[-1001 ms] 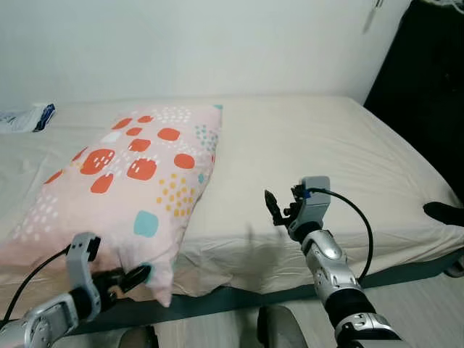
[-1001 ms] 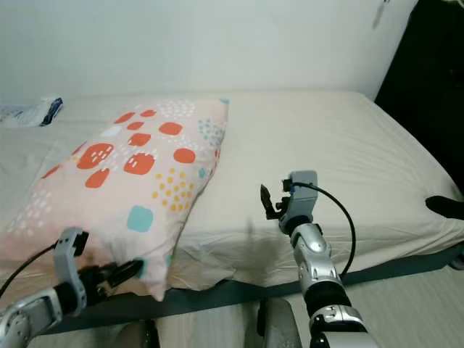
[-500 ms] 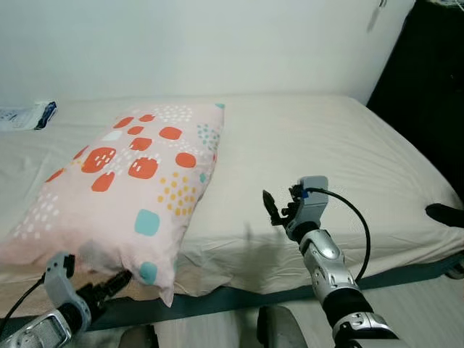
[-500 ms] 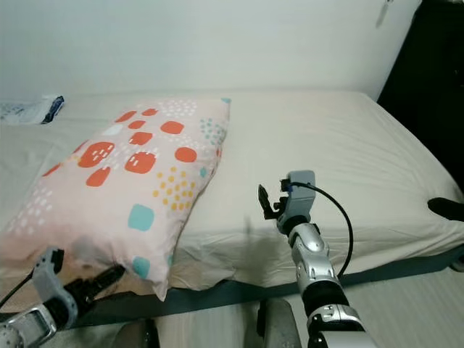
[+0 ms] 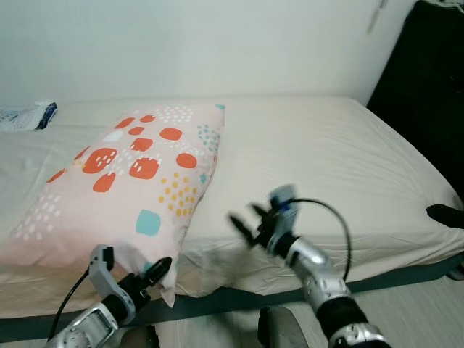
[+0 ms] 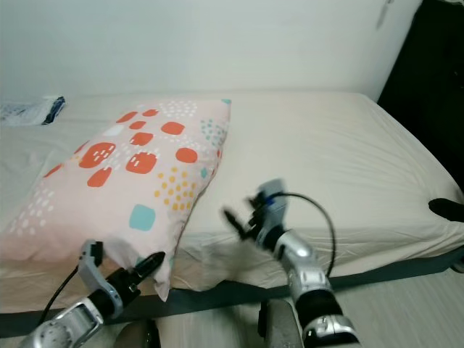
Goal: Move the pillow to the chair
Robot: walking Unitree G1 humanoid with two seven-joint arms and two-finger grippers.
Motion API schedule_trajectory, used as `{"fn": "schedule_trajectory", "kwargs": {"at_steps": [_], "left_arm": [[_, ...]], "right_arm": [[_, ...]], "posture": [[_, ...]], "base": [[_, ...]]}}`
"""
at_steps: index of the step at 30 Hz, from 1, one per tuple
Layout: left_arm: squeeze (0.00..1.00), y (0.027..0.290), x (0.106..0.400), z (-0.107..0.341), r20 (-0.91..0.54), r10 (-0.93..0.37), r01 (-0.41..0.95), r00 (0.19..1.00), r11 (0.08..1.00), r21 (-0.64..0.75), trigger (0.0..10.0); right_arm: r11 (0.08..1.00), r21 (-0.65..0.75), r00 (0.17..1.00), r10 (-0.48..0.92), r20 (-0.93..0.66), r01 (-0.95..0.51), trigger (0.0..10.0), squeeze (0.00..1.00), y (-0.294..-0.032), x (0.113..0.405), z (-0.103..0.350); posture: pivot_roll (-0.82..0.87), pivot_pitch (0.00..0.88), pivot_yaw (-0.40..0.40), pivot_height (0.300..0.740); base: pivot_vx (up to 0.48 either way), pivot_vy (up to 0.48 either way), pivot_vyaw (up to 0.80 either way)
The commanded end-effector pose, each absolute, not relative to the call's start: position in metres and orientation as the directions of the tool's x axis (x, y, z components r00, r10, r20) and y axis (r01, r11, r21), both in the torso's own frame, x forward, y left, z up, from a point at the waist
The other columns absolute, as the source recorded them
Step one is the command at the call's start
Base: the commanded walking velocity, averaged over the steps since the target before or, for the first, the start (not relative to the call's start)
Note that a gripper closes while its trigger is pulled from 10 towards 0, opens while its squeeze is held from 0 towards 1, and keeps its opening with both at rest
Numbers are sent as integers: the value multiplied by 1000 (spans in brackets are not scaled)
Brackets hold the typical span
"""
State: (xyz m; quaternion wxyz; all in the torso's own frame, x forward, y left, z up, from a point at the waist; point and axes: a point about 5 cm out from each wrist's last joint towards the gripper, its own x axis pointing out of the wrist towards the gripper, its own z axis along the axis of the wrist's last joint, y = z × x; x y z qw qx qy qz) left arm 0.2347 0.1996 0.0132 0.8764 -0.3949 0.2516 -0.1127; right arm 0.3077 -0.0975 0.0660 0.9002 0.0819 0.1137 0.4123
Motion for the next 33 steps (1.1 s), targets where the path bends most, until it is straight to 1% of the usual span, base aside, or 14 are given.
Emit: {"fn": "schedule_trajectory", "kwargs": {"at_steps": [1, 2, 4, 5, 7, 8, 10, 13, 16, 17, 18, 24, 33], "left_arm": [[1000, 198, 239, 11, -369, -360, -30, 857, 679, -733, 10000], [1000, 198, 239, 11, -369, -360, -30, 857, 679, -733, 10000], [1000, 196, 244, 14, -348, -342, -25, 873, 681, -732, 10000], [1000, 196, 244, 14, -348, -342, -25, 873, 681, -732, 10000], [1000, 193, 251, 17, -344, -325, -27, 881, 692, -721, 10000], [1000, 192, 254, 18, -345, -319, -27, 883, 699, -715, 10000], [1000, 192, 254, 18, -345, -319, -27, 883, 699, -715, 10000], [1000, 190, 269, 27, -313, -283, -13, 907, 722, -691, 10000], [1000, 190, 273, 30, -300, -271, -10, 915, 726, -687, 9961], [1000, 190, 277, 34, -285, -264, -5, 921, 726, -688, 5294], [1000, 190, 279, 36, -276, -262, -2, 925, 723, -691, 0], [1000, 193, 287, 41, -261, -242, -14, 934, 708, -707, 0], [1000, 196, 286, 39, -278, -245, -20, 929, 717, -697, 0]], "right_arm": [[582, 246, 568, 812, -132, -775, 10000, 0, -96, 303, 70], [582, 246, 568, 812, -132, -775, 10000, 0, -96, 303, 70], [534, 261, 514, 845, -147, -804, 10000, 0, -94, 298, 69], [534, 261, 514, 845, -147, -804, 10000, 0, -94, 298, 69], [484, 293, 450, 875, -179, -824, 10000, 0, -93, 293, 67], [471, 313, 431, 882, -190, -825, 10000, 0, -94, 292, 66], [471, 313, 431, 882, -190, -825, 10000, 0, -94, 292, 66], [426, 370, 357, 902, -243, -825, 10000, 0, -98, 287, 65], [417, 370, 343, 905, -250, -830, 10000, 0, -99, 286, 66], [415, 366, 340, 905, -254, -833, 10000, 0, -100, 285, 67], [417, 365, 341, 905, -254, -832, 10000, 0, -100, 284, 67], [432, 357, 355, 898, -260, -828, 10000, 0, -101, 284, 67], [440, 360, 362, 894, -263, -823, 10000, 0, -102, 283, 69]], "posture": [[-11, 0, -91, 563], [-11, 0, -91, 563], [-13, 0, -92, 563], [-13, 0, -92, 563], [-16, 0, -92, 563], [-16, 0, -93, 563], [-16, 0, -93, 563], [-19, 0, -96, 563], [-19, 0, -96, 563], [-19, 0, -97, 563], [-18, 0, -96, 563], [-18, 0, -93, 563], [-17, 0, -91, 563]], "base": [[0, 0, 0], [0, 0, 0], [0, 0, 0], [0, 0, 0], [0, 0, 0], [0, 0, 0], [0, 0, 0], [0, 0, 0], [0, 0, 0], [0, 0, 0], [0, 0, 0], [0, 0, 0], [0, 0, 0]]}}
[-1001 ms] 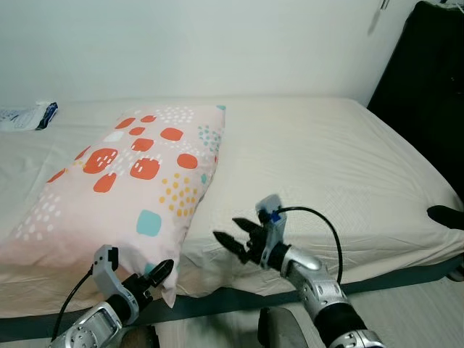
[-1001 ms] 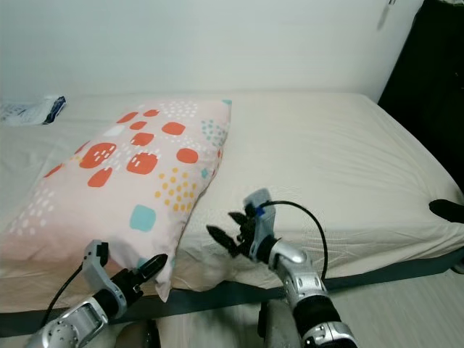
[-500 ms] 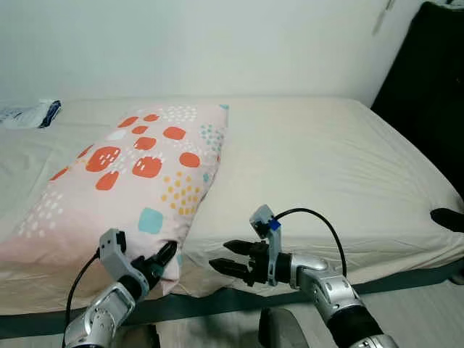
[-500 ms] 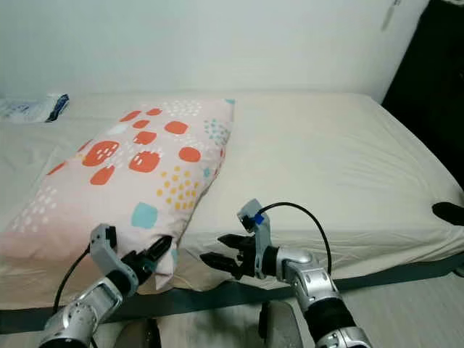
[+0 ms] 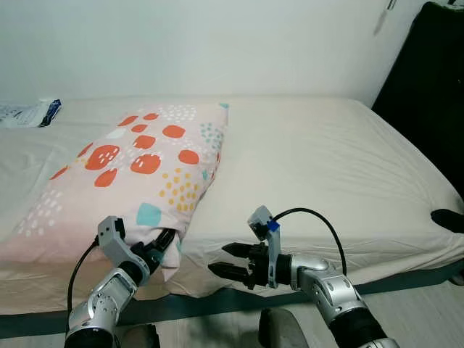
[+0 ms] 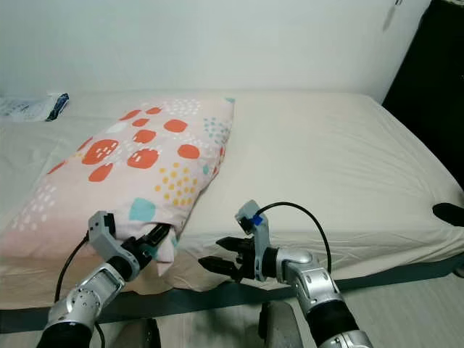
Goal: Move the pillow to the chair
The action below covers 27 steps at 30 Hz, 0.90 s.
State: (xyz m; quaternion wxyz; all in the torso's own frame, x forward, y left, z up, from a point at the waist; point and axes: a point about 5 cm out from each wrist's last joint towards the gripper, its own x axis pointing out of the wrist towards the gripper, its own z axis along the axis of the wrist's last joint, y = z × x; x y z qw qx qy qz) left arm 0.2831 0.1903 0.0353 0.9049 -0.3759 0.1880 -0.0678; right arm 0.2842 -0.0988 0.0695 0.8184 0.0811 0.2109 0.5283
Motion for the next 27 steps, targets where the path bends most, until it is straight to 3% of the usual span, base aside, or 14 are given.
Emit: {"fn": "schedule_trajectory", "kwargs": {"at_steps": [1, 11, 13, 14, 15, 16, 20, 21, 27], "left_arm": [[1000, 195, 285, 39, -273, -262, -2, 926, 717, -697, 0], [1000, 192, 279, 42, -245, -336, 90, 909, 734, -673, 0], [953, 191, 278, 48, -198, -356, 133, 913, 721, -680, 0], [0, 190, 276, 54, -157, -385, 188, 909, 718, -670, 0], [0, 190, 273, 55, -155, -405, 218, 901, 732, -645, 9922], [0, 190, 270, 55, -165, -416, 231, 894, 745, -626, 10000], [0, 191, 263, 47, -224, -442, 240, 869, 770, -591, 10000], [0, 191, 258, 43, -239, -460, 239, 855, 759, -606, 0], [0, 192, 254, 40, -248, -474, 236, 845, 746, -623, 0]], "right_arm": [[449, 344, 372, 889, -267, -824, 10000, 0, -102, 284, 69], [508, 301, 454, 860, -234, -807, 10000, 0, -102, 292, 74], [519, 306, 473, 854, -216, -798, 10000, 0, -102, 294, 76], [525, 316, 485, 851, -200, -791, 10000, 0, -102, 296, 79], [528, 315, 490, 849, -197, -788, 10000, 0, -102, 297, 79], [530, 313, 492, 848, -198, -788, 10000, 0, -102, 298, 80], [532, 309, 492, 846, -203, -788, 10000, 0, -102, 297, 79], [532, 309, 492, 846, -204, -788, 10000, 0, -102, 297, 79], [532, 306, 491, 847, -204, -790, 10000, 0, -101, 297, 78]], "posture": [[-15, 0, -94, 563], [-10, 0, -94, 563], [-8, 0, -95, 563], [-5, 0, -94, 563], [-6, 0, -93, 563], [-6, 0, -93, 563], [0, 0, -97, 563], [1, 0, -98, 563], [1, 0, -99, 563]], "base": [[0, 0, 0], [0, 0, 0], [0, 0, 0], [0, 0, 0], [0, 0, 0], [0, 0, 0], [0, 0, 0], [0, 0, 0], [0, 0, 0]]}}
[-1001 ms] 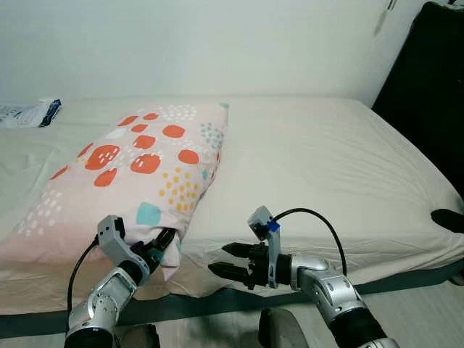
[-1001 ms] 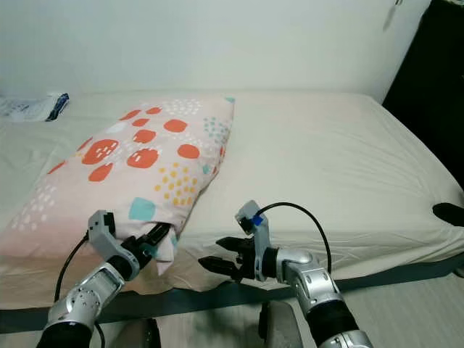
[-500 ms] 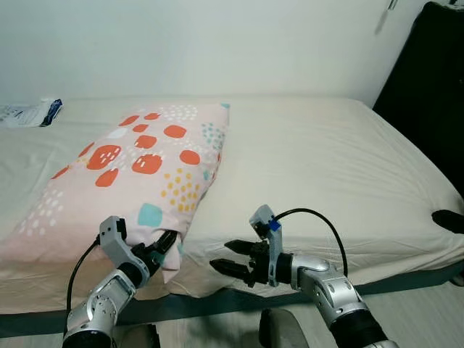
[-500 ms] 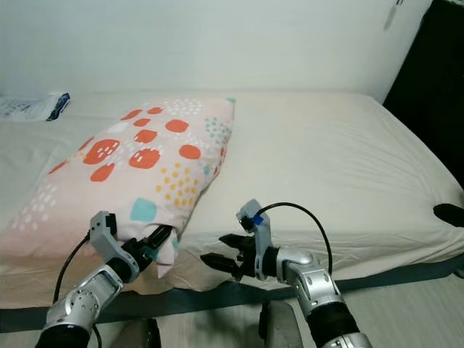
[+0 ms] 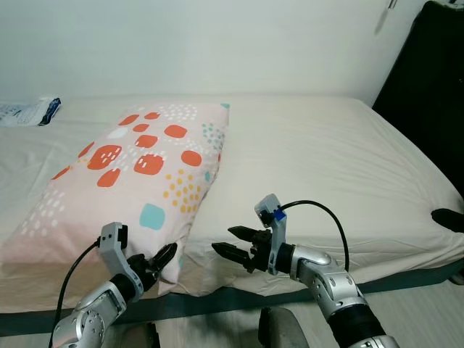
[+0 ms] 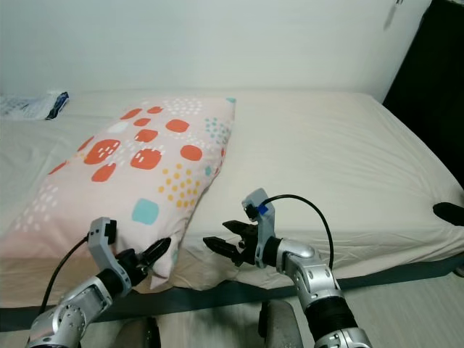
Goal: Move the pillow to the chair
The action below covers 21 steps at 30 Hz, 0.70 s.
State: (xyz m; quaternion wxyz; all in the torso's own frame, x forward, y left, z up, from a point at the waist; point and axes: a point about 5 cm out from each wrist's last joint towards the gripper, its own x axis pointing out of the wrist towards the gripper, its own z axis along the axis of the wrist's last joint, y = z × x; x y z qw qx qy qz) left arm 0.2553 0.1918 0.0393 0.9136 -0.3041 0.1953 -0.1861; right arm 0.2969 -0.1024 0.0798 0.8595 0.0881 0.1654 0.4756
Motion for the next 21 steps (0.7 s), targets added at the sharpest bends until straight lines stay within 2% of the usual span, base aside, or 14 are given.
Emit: {"fn": "schedule_trajectory", "kwargs": {"at_steps": [1, 9, 11, 13, 14, 16, 17, 18, 19, 21], "left_arm": [[0, 192, 254, 40, -245, -475, 238, 845, 745, -623, 0], [0, 192, 254, 42, -235, -478, 243, 846, 739, -629, 0], [0, 194, 254, 41, -252, -466, 227, 848, 749, -622, 0], [0, 202, 256, 35, -331, -417, 184, 846, 813, -553, 0], [0, 202, 256, 35, -331, -417, 184, 846, 813, -553, 0], [0, 216, 260, 31, -428, -335, 162, 839, 906, -391, 0], [0, 216, 260, 31, -428, -335, 162, 839, 906, -391, 0], [0, 229, 265, 32, -476, -247, 125, 844, 954, -274, 0], [0, 253, 273, 37, -507, -76, 30, 859, 995, -99, 0], [0, 253, 273, 37, -507, -76, 30, 859, 995, -99, 0]], "right_arm": [[532, 305, 492, 847, -203, -790, 10000, 0, -101, 297, 78], [534, 300, 495, 845, -201, -790, 10000, 0, -100, 299, 79], [535, 298, 497, 845, -200, -790, 10000, 0, -100, 299, 80], [538, 295, 499, 843, -200, -790, 10000, 0, -101, 300, 80], [538, 295, 499, 843, -200, -790, 10000, 0, -101, 300, 80], [541, 289, 503, 841, -201, -789, 10000, 0, -101, 301, 80], [541, 289, 503, 841, -201, -789, 10000, 0, -101, 301, 80], [547, 285, 509, 837, -201, -787, 10000, 0, -102, 301, 81], [559, 276, 523, 829, -199, -782, 10000, 0, -103, 303, 81], [559, 276, 523, 829, -199, -782, 10000, 0, -103, 303, 81]], "posture": [[1, 0, -99, 563], [2, 0, -102, 563], [0, 0, -101, 563], [-1, 0, -102, 563], [-1, 0, -102, 563], [-3, 0, -102, 563], [-3, 0, -102, 563], [-4, 0, -102, 563], [-3, 0, -104, 563], [-3, 0, -104, 563]], "base": [[0, 0, 0], [0, 0, 0], [0, 0, 0], [0, 0, 0], [0, 0, 0], [0, 0, 0], [0, 0, 0], [0, 0, 0], [0, 0, 0], [0, 0, 0]]}}
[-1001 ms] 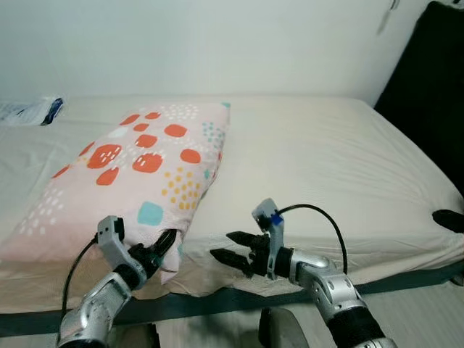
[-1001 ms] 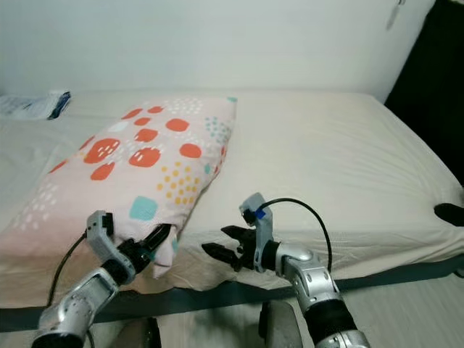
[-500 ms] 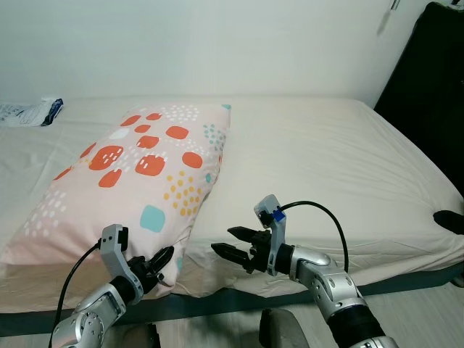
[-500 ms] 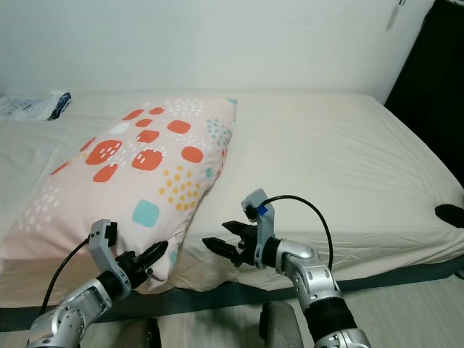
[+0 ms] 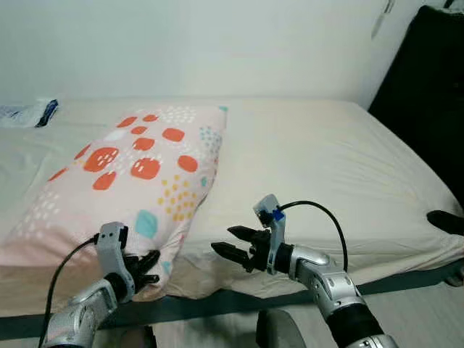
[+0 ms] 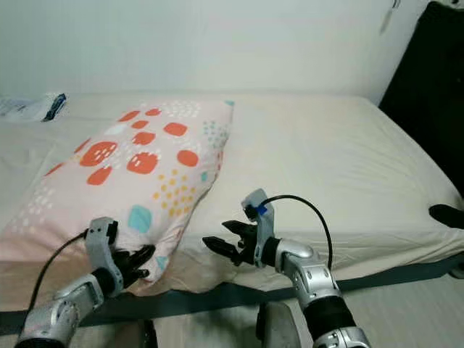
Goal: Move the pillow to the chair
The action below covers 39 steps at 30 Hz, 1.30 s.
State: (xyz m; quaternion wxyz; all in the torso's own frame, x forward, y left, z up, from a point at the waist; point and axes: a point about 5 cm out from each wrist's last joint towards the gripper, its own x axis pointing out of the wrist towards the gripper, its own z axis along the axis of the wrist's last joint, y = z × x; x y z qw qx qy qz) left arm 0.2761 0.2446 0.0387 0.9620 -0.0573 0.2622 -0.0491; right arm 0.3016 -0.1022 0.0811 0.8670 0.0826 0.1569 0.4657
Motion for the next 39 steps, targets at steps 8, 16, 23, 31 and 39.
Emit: {"fn": "schedule_trajectory", "kwargs": {"at_steps": [8, 16, 23, 31, 39], "left_arm": [[0, 342, 295, 110, -264, 421, -334, 868, 888, 315, 0], [0, 408, 285, 167, -76, 662, -503, 746, 634, 587, 0], [0, 437, 266, 182, 19, 770, -623, 638, 502, 600, 0], [0, 415, 281, 161, -94, 613, -470, 784, 687, 554, 10000], [1000, 384, 299, 147, -78, 510, -445, 857, 808, 386, 10000]], "right_arm": [[602, 249, 571, 799, -191, -759, 10000, 0, -105, 309, 83], [632, 235, 606, 775, -180, -739, 10000, 0, -106, 313, 84], [644, 229, 620, 765, -174, -730, 10000, 0, -107, 315, 85], [643, 229, 621, 765, -170, -731, 10000, 0, -104, 316, 84], [665, 222, 646, 746, -163, -713, 10000, 0, -105, 320, 85]], "posture": [[2, 0, -109, 563], [5, 0, -111, 563], [6, 0, -114, 563], [15, 0, -119, 563], [12, 0, -116, 563]], "base": [[0, 0, 0], [0, 0, 0], [0, 0, 0], [0, 0, 0], [0, 0, 0]]}}
